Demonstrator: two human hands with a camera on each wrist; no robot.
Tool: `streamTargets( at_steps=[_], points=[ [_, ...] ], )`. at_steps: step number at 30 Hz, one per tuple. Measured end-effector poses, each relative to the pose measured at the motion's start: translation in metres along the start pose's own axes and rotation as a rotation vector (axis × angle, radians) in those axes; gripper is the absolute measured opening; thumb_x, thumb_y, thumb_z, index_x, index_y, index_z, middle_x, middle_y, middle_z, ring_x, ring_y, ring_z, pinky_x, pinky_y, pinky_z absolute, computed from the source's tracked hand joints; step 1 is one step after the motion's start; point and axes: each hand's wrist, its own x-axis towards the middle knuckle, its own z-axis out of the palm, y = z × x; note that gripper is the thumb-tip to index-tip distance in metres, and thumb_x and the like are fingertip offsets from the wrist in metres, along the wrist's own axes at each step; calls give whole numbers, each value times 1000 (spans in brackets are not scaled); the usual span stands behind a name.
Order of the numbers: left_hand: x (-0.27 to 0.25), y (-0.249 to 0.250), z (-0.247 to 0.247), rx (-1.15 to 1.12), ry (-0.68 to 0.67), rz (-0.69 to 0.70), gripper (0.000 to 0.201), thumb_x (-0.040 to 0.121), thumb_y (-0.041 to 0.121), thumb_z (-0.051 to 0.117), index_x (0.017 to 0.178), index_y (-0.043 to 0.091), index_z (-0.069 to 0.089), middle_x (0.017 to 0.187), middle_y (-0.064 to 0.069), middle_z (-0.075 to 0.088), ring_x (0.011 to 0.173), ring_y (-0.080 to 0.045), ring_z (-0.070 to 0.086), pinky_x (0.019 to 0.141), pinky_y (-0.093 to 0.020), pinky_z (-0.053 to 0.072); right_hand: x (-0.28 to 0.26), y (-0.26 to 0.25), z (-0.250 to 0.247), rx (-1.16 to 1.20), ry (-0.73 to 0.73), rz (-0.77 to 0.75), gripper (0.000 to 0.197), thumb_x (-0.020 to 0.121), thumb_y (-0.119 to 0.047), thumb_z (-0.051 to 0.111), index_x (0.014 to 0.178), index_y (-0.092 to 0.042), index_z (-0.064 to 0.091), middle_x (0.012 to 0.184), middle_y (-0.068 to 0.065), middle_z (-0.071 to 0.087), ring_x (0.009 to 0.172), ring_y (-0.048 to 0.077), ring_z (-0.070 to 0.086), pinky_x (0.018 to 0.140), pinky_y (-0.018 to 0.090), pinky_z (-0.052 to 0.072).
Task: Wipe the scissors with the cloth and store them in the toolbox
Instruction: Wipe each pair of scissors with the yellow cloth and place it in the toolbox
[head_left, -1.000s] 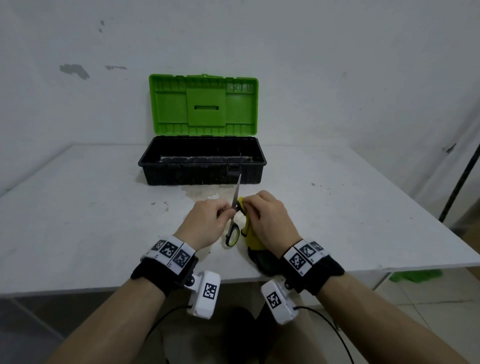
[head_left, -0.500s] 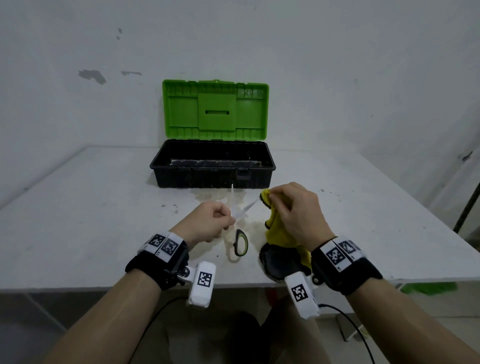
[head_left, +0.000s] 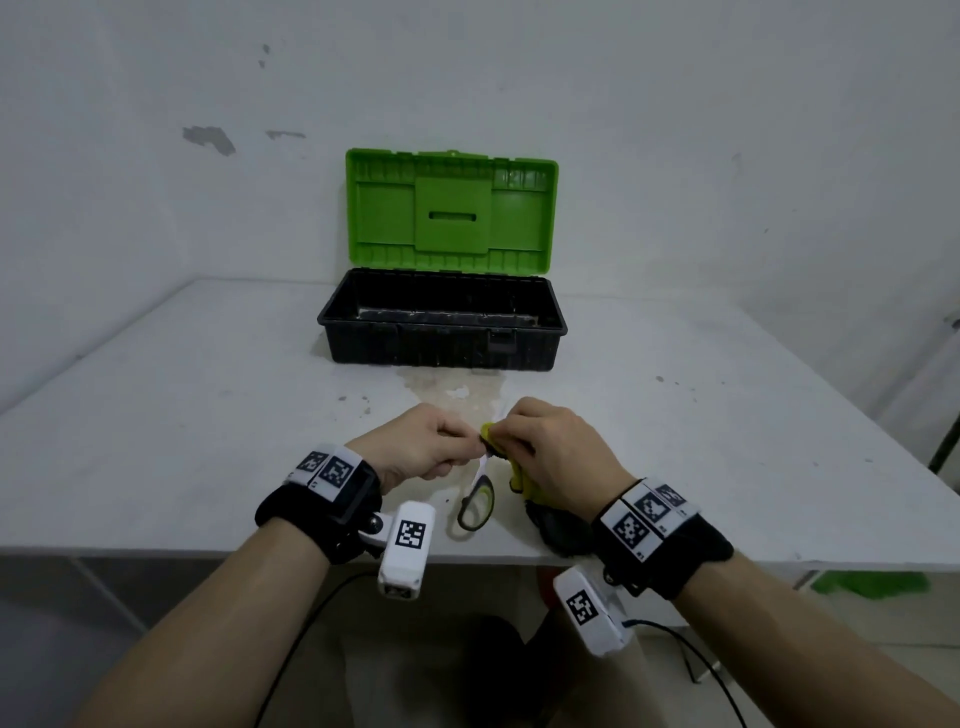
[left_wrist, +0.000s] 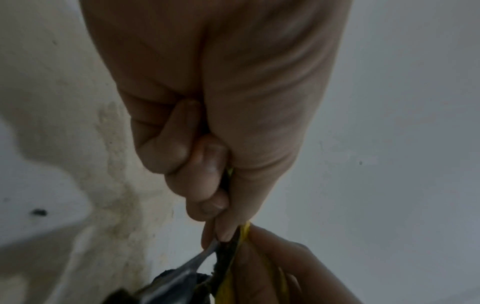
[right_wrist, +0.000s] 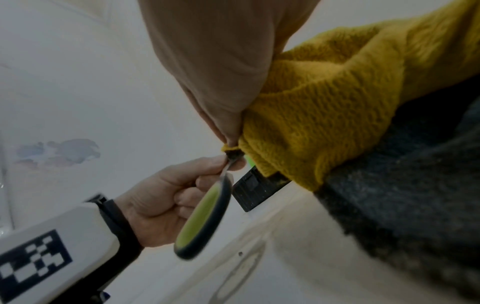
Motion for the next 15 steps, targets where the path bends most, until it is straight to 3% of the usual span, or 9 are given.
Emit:
streamTargets(
  at_steps=[4, 7, 10, 12, 15],
  points=[
    [-2, -3, 3, 52, -60, 4, 13, 92, 11, 68, 94, -1, 75, 60, -2, 47, 49, -11, 34, 45, -21, 27, 8, 10, -5, 53, 65, 232, 22, 96, -27, 53, 91, -19, 73, 92, 0, 60, 79, 22, 60, 73, 39, 52],
    [-1, -5, 5, 17, -51, -10, 15, 93, 12, 66, 94, -1, 74, 61, 0, 50, 47, -9, 35, 44, -19, 27, 11, 17, -17, 111, 175, 373, 17, 95, -21, 57, 94, -18, 74, 94, 1, 63, 86, 19, 58, 77, 27, 44],
    [2, -5, 4, -30, -14, -13, 16, 96, 12, 62, 85, 7, 73, 61, -1, 50, 44, -9, 33, 42, -19, 24, 3, 8, -21, 156, 160, 266, 12, 94, -25, 60, 96, -22, 72, 94, -5, 63, 86, 14, 58, 78, 26, 45],
    [3, -5, 2, -29, -13, 2, 16, 96, 12, 61, 94, 0, 72, 61, -1, 50, 44, -9, 32, 41, -18, 24, -5, -4, -16, 157, 74, 179, 13, 94, -31, 59, 96, -26, 70, 93, -8, 62, 84, 14, 59, 75, 34, 51],
    [4, -6, 3, 9, -65, 58, 20, 97, 12, 61, 104, -4, 71, 60, 0, 48, 45, -10, 32, 42, -19, 25, -9, -11, -8, 102, 51, 168, 16, 95, -33, 56, 96, -24, 69, 92, -8, 60, 80, 15, 58, 70, 39, 52]
  ],
)
